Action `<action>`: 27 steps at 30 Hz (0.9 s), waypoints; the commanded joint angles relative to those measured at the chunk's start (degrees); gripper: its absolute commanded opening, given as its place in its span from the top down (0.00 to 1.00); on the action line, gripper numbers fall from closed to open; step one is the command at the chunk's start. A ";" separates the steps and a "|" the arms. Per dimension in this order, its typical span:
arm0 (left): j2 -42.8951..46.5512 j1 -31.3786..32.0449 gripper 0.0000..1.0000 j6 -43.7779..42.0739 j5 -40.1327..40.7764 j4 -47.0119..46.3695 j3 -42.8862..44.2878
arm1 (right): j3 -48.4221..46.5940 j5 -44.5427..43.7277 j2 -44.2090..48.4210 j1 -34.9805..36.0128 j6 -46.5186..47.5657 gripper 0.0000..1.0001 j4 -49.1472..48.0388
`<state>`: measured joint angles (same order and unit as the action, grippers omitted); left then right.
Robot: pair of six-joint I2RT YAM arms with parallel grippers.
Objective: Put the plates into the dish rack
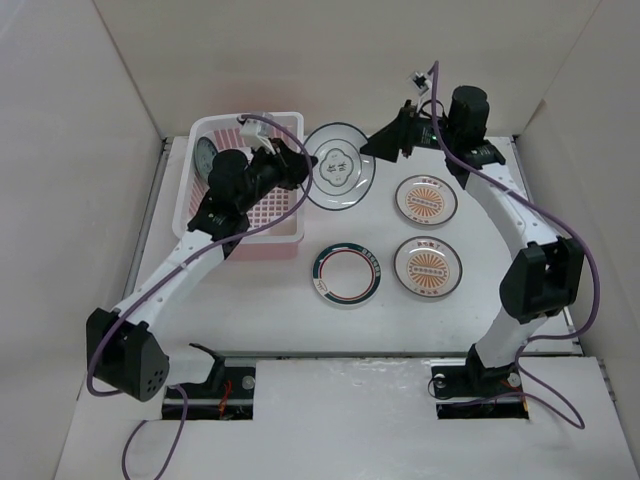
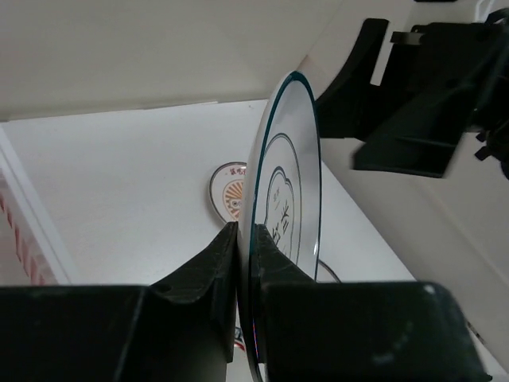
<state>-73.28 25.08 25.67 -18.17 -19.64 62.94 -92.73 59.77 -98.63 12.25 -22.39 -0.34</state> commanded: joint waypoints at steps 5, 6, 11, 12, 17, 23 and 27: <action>3.84 -0.12 1.00 -9.82 14.79 9.33 10.86 | 1.05 -4.30 2.04 -0.29 -0.72 0.00 -4.24; 3.84 -0.12 1.00 -11.94 17.27 11.36 12.54 | 1.58 -5.27 1.52 -0.30 -0.72 0.00 -4.23; 3.84 -0.12 1.00 -25.20 32.13 16.30 17.13 | 2.63 -10.36 0.28 -0.91 0.15 0.00 -2.22; 4.36 -0.12 1.00 -27.67 34.06 15.34 17.13 | 2.64 -10.98 -0.33 -0.91 0.16 0.00 -1.43; 4.90 -4.77 1.00 -40.23 39.88 7.79 10.73 | 4.66 -13.44 -0.34 -0.39 2.44 0.00 -0.89; 1.30 -9.43 1.00 -46.15 39.97 -4.71 4.39 | 7.56 -14.50 0.80 1.45 3.49 0.00 -0.89; -3.27 -13.74 1.00 -43.95 35.23 -6.20 5.17 | 10.63 -15.20 2.38 1.46 4.11 0.00 -0.89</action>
<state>-75.44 14.06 -17.02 19.18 -16.84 67.18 -83.48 45.71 -98.63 13.02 -20.14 -0.03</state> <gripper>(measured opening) 0.054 0.998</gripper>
